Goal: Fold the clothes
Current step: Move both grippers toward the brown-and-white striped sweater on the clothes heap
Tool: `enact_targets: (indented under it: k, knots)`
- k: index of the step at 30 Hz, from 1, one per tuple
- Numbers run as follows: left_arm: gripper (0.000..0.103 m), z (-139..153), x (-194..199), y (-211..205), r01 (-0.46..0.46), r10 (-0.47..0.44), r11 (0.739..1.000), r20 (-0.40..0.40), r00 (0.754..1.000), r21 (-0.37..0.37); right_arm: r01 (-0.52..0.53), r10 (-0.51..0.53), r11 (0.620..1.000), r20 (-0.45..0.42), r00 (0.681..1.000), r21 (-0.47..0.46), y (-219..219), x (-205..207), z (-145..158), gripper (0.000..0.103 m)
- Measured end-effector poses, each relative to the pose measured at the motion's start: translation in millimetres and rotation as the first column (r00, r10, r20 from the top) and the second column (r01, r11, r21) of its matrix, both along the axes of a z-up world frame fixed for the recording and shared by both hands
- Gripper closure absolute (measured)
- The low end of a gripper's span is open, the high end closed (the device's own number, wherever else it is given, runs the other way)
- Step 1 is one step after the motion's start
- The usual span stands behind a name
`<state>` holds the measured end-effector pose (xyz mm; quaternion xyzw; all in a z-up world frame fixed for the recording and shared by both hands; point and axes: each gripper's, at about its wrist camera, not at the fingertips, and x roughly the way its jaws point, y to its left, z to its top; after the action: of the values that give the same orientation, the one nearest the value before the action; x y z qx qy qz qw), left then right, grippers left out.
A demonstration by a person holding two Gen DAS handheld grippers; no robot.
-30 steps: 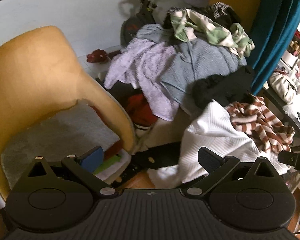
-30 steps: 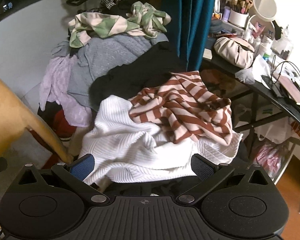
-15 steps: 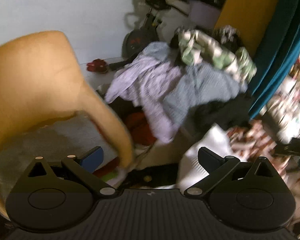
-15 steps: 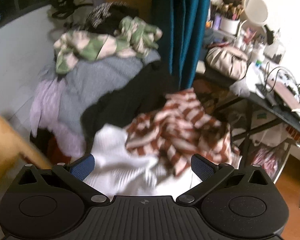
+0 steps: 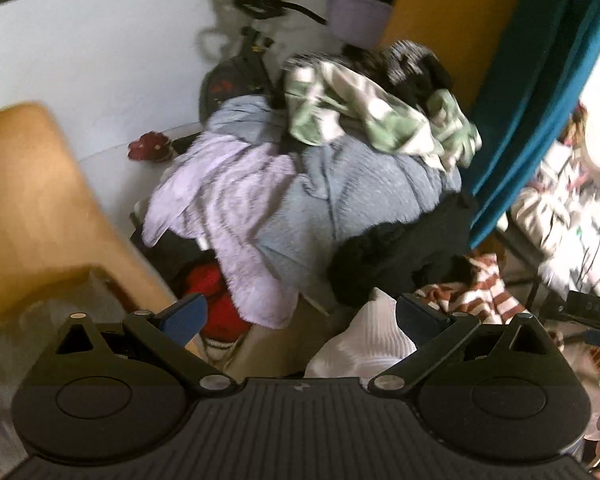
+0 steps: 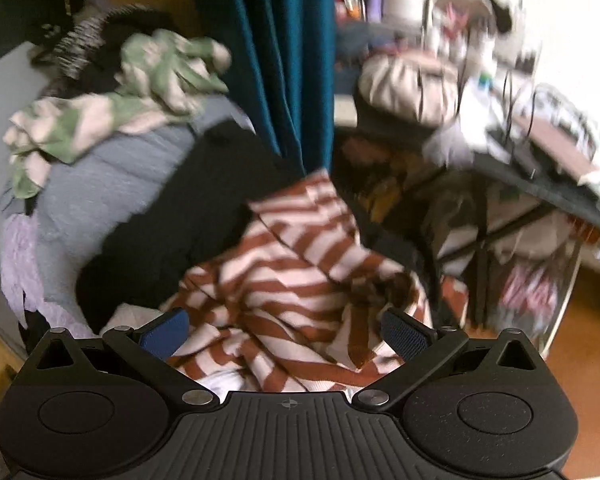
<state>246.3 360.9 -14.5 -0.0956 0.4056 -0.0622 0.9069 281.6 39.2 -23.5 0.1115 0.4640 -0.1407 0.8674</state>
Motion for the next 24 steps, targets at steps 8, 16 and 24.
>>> enact_targets:
  k: [8,16,24]
  knots:
    - [0.001,3.2,45.6,-42.0,0.005,-0.005,1.0,0.0,1.0,0.021,-0.018,0.019,0.999,-0.019,1.0,0.042,-43.2,32.9,-18.4,0.001]
    - [0.001,4.1,85.1,-57.0,0.013,-0.011,0.998,-0.021,1.0,0.068,0.068,-0.074,0.99,0.039,0.997,0.123,-78.5,55.2,-4.7,0.001]
    - [0.001,6.1,131.5,-59.8,0.091,-0.093,0.992,0.021,0.995,0.084,0.126,-0.129,0.989,0.032,0.991,0.079,-71.0,68.9,-5.7,0.001]
